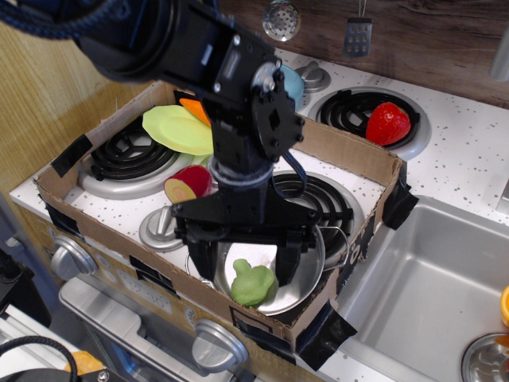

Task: Take broccoli out of pan

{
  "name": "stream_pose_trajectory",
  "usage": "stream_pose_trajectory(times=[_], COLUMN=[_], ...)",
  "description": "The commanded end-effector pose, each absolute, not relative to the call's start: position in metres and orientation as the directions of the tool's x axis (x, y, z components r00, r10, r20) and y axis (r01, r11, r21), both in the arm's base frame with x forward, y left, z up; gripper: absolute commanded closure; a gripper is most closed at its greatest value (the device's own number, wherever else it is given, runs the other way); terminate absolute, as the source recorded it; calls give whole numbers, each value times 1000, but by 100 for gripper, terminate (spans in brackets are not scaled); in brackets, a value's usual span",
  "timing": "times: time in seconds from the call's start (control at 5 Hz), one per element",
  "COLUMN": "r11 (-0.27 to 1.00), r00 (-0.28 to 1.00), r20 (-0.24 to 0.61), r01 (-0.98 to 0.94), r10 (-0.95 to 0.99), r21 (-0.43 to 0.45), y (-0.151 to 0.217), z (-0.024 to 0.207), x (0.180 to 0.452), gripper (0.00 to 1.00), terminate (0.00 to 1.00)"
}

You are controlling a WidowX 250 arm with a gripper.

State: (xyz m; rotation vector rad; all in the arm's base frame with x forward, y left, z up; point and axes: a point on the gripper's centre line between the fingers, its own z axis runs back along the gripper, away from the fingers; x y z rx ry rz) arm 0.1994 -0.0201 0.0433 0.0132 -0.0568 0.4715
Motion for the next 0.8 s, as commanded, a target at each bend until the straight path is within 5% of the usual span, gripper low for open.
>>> stream_pose_trajectory(times=[0.0,0.2,0.6], r11=[917,933,946], r00=[913,922,933], r20=[97,177,183], r01=[-399,-357,-322], r10=[396,345,311], r21=[12,43,30], y=[-24,-27,-32], z=[39,33,22], x=[209,208,211], gripper=[0,0,0], terminate=[0,0,0])
